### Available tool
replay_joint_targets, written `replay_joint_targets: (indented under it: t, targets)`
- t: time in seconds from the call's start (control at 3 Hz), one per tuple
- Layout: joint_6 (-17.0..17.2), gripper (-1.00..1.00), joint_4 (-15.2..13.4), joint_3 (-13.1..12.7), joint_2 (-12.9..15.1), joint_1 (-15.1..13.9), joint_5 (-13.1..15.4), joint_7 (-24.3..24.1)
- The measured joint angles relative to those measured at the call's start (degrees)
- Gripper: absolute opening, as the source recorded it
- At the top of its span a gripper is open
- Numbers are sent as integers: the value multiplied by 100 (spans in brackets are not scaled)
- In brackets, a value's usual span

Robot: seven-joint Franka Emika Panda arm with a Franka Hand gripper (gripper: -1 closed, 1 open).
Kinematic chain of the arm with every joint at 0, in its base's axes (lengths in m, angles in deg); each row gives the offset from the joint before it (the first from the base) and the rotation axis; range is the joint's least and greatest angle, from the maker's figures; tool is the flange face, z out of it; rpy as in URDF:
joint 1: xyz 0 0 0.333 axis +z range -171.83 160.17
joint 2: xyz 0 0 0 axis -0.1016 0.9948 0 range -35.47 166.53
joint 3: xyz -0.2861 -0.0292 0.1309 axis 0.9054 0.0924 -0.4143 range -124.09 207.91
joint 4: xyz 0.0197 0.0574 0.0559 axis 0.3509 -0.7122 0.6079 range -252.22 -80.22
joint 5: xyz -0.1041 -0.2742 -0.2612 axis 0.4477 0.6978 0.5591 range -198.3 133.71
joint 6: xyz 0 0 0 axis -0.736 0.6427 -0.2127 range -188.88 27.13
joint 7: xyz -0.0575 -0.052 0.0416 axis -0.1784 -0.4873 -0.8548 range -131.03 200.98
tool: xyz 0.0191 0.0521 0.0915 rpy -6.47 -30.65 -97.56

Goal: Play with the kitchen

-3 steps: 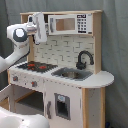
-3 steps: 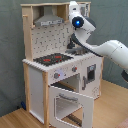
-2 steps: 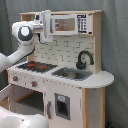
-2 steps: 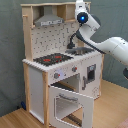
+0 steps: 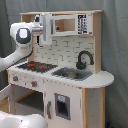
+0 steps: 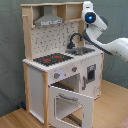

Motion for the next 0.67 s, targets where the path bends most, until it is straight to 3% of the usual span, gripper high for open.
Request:
replay_joint_targets:
  t: [0.67]
  targets:
    - [-309, -100, -953, 300, -192, 737, 3, 108]
